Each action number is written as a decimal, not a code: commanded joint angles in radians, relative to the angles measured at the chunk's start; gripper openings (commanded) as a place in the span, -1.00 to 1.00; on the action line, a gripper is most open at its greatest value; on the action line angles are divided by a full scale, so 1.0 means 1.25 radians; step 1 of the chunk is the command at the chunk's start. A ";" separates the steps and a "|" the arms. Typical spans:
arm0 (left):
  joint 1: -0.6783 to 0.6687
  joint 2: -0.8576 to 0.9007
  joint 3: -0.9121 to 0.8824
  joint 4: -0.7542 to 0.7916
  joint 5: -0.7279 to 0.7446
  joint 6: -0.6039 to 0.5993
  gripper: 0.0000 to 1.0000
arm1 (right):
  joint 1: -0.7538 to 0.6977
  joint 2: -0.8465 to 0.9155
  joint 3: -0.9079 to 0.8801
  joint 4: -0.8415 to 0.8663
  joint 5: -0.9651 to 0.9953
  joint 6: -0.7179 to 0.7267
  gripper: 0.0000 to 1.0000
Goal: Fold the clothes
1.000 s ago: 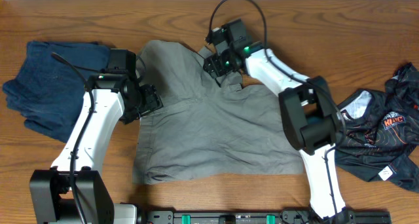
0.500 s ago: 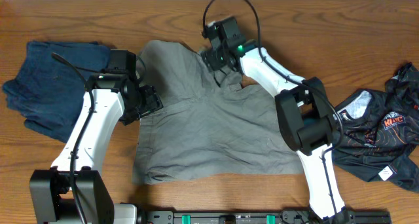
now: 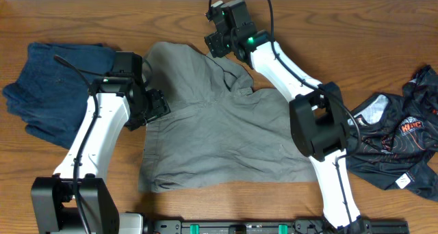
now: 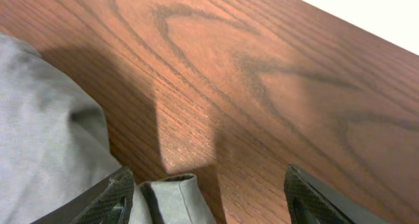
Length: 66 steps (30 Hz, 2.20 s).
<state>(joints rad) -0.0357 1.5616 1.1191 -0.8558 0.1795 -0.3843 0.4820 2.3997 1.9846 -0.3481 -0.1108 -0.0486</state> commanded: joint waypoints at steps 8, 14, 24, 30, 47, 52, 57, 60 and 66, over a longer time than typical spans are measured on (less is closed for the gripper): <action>-0.001 0.006 -0.004 -0.002 -0.006 0.005 0.46 | 0.021 0.077 -0.003 -0.006 0.005 0.002 0.36; -0.001 0.006 -0.004 -0.002 -0.006 0.005 0.46 | 0.028 0.089 -0.003 -0.007 0.005 0.002 -0.43; -0.001 0.006 -0.004 -0.002 -0.006 0.005 0.46 | -0.015 0.039 0.011 -0.117 0.237 0.058 -0.98; -0.001 0.006 -0.004 -0.002 -0.006 0.005 0.46 | -0.132 -0.097 0.015 -0.187 0.391 0.113 -0.99; -0.001 0.006 -0.004 -0.005 -0.004 0.005 0.47 | -0.424 -0.154 0.013 -0.713 0.307 0.369 0.07; -0.001 0.006 -0.004 -0.024 -0.004 0.005 0.65 | -0.455 -0.169 0.013 -0.823 0.247 0.379 0.10; -0.001 0.006 -0.009 -0.063 -0.004 0.005 0.82 | -0.479 -0.214 0.013 -0.897 0.156 0.378 0.17; -0.001 0.006 -0.039 -0.047 -0.004 0.005 0.85 | -0.479 -0.241 0.013 -0.907 0.107 0.350 0.20; -0.001 0.006 -0.155 0.086 0.053 0.006 0.85 | -0.477 -0.256 0.013 -0.918 0.040 0.306 0.21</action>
<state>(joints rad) -0.0357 1.5620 0.9764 -0.7868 0.1955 -0.3847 -0.1135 2.1002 2.0006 -1.4944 0.0067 0.3756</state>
